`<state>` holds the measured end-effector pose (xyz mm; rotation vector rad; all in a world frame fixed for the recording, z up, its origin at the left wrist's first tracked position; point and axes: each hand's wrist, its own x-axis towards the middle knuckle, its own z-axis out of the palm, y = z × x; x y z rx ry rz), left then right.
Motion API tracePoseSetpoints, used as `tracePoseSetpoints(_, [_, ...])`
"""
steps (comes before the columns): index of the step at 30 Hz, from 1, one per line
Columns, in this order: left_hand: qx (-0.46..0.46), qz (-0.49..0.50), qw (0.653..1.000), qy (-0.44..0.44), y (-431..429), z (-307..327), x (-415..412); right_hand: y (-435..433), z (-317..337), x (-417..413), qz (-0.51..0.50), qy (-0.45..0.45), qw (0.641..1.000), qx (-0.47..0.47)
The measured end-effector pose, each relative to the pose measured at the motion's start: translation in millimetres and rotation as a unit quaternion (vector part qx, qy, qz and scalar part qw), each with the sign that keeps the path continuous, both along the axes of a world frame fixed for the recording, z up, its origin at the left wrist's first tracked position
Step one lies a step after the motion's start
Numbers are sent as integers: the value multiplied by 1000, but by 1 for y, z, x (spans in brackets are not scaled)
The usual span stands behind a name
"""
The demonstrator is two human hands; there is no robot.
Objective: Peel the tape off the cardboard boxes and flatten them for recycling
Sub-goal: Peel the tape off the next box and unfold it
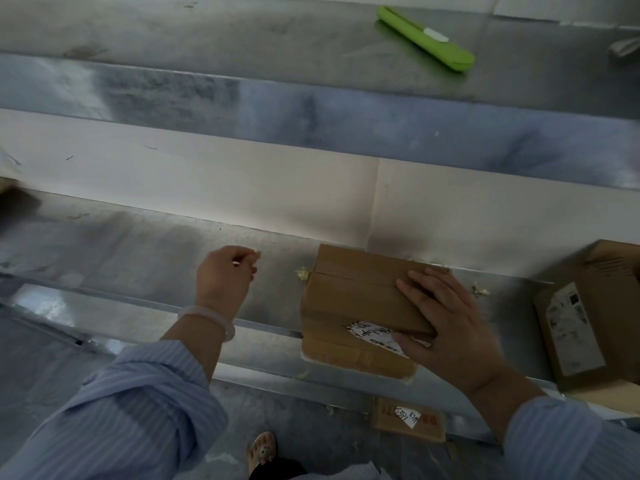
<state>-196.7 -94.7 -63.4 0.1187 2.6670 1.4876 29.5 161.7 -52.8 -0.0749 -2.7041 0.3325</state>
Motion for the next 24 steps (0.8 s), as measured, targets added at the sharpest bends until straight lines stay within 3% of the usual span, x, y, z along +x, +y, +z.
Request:
tracePoseSetpoints(6, [-3,28,1000,13,6,6,-13,1,7,5,3,-47,999,-14])
tracePoseSetpoints(9, [-95,-16,995,12,11,8,-16,2,9,8,0,-64,998,-17])
tracePoseSetpoints(13, [-23,-22,999,-39,14,4,-16,2,13,10,-3,-64,997,-35])
tracePoseSetpoints(17, [3,2,1000,-28,17,4,-10,0,20,9,3,-44,998,-41])
tracePoseSetpoints(24, [-58,3,998,-9,21,10,-9,-7,32,7,-10,-44,995,-84])
